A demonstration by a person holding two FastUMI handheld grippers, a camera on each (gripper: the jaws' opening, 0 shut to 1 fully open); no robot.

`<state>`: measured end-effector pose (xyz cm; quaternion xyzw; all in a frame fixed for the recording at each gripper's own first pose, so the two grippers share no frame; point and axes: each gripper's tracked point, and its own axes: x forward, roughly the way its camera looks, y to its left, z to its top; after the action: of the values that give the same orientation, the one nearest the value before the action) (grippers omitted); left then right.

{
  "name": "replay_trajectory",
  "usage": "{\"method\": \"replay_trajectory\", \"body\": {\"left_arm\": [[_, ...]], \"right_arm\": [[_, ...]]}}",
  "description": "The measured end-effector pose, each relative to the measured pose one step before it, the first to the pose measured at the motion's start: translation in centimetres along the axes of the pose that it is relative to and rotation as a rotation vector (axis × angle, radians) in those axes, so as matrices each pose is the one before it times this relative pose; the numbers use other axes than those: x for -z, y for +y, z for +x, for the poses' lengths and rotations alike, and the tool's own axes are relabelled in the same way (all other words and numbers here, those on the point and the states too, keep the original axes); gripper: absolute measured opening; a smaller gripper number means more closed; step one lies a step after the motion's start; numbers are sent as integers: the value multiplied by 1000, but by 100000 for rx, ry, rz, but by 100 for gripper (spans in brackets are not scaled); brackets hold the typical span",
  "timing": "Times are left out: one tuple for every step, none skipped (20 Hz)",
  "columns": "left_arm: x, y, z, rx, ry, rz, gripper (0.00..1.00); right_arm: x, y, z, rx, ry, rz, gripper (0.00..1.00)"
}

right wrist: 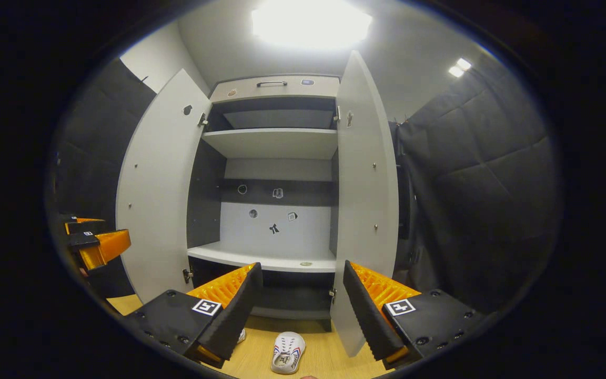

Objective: Grab one shoe with the right hand and put it into the shoe cabinet, grab the other shoe with the left hand and put it into the shoe cabinet; then close the right door with the right hand and the left door with the left hand.

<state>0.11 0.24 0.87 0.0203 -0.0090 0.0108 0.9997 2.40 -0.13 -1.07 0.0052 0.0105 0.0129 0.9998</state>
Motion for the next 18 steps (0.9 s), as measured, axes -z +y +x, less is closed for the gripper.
{"method": "replay_trajectory", "body": {"left_arm": [[9,150,-134,-363,-170,194,93],[-192,94,43,-343,-278,195,94],[-10,116,-130,-466,-148,181,93],[-78,157,-157,-302,-118,142,94],[3,197,-62,-648,-99,293,93],[-152,178,-60,-480,-54,370,93],[-14,162,-201,-671,-160,309,93],[-87,213,-74,-632,-170,251,93],[54,169,-199,-638,-18,281,93],[-134,208,-125,-797,-47,257,94],[-70,155,13,-737,-6,78,94],[-134,238,-138,-936,60,54,93],[-94,298,-152,-981,-96,227,93],[-135,291,-147,-1072,-82,559,94],[-60,361,-251,-1013,-162,693,94],[-106,350,-156,-962,-88,624,94],[0,338,-238,-972,35,530,94],[18,368,-315,-891,234,424,94]], "right_arm": [[194,114,255,-434,409,-78,97],[97,81,317,-420,239,4,97],[245,85,349,-355,242,-91,97],[245,175,464,-497,639,-257,97],[495,189,386,-758,846,-13,97],[390,273,487,-1017,1108,324,97],[519,259,495,-1141,1328,642,97],[474,85,454,-712,1102,650,97],[581,52,486,-409,1250,317,96],[641,147,548,-485,1447,11,97],[824,263,622,-627,1972,-248,97],[855,209,647,-855,2065,-387,97],[1057,230,553,-1255,2569,-438,97],[1061,234,530,-1230,2914,-402,97],[1185,62,581,-698,3040,-361,98],[1086,148,609,-696,3215,-67,98],[1060,89,662,-774,2964,189,98],[963,150,692,-706,2750,357,97]]}}
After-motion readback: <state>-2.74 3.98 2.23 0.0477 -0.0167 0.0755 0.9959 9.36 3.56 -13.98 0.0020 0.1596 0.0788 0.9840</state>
